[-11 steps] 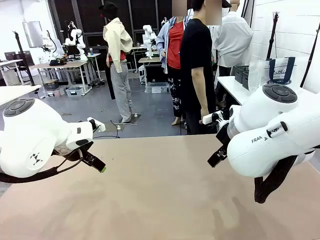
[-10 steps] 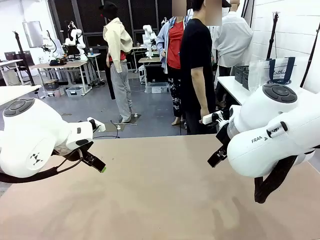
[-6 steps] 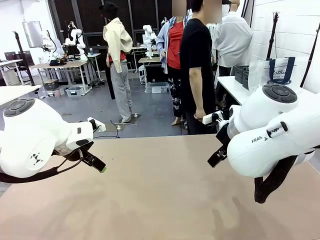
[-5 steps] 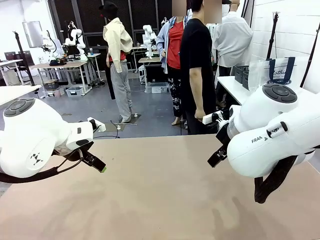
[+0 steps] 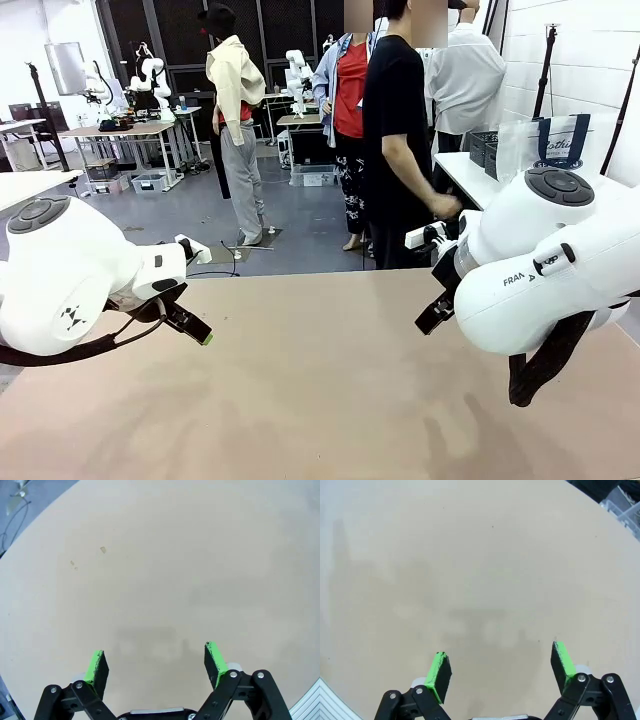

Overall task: Transfer purchased items from the store into the shopping bag.
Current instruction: Open the Reusable shopping bag in the center of the table.

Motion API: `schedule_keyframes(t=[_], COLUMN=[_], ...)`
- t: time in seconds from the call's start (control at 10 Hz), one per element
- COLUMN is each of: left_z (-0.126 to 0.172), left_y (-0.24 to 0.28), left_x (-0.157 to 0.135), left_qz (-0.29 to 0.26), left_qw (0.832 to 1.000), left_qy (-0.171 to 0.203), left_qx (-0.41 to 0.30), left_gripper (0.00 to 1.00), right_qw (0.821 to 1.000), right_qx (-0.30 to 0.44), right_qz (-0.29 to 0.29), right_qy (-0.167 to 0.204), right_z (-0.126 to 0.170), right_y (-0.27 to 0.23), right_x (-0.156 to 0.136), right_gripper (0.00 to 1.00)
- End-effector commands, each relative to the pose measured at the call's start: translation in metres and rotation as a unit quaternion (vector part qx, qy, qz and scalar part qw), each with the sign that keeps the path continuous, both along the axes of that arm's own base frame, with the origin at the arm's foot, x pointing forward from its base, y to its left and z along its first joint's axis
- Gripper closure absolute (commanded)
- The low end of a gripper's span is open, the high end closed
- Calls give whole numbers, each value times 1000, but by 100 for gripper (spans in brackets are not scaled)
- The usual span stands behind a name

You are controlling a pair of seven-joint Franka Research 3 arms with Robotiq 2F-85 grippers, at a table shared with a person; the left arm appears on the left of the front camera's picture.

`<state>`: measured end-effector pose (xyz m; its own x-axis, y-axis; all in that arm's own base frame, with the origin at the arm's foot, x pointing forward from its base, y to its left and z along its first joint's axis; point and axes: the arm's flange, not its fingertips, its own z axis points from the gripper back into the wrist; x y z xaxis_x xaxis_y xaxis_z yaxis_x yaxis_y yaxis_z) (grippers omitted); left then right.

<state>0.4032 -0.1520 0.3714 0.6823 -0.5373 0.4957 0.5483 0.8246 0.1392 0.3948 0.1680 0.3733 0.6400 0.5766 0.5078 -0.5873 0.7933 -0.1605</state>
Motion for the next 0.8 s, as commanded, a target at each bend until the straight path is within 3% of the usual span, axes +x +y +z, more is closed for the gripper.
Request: schedule_keyframes(t=[0.0, 0.7], left_z=[0, 0], left_y=[1, 1], left_x=[0, 0], left_qz=[1, 1], left_qw=[1000, 1000], left_qy=[0, 0], left_qx=[0, 0], left_gripper=[0, 0], right_qw=[1000, 1000], right_qx=[0, 0], right_qz=[0, 0], right_qy=[0, 0], right_z=[0, 0], right_y=[0, 0], right_x=[0, 0], right_gripper=[0, 0])
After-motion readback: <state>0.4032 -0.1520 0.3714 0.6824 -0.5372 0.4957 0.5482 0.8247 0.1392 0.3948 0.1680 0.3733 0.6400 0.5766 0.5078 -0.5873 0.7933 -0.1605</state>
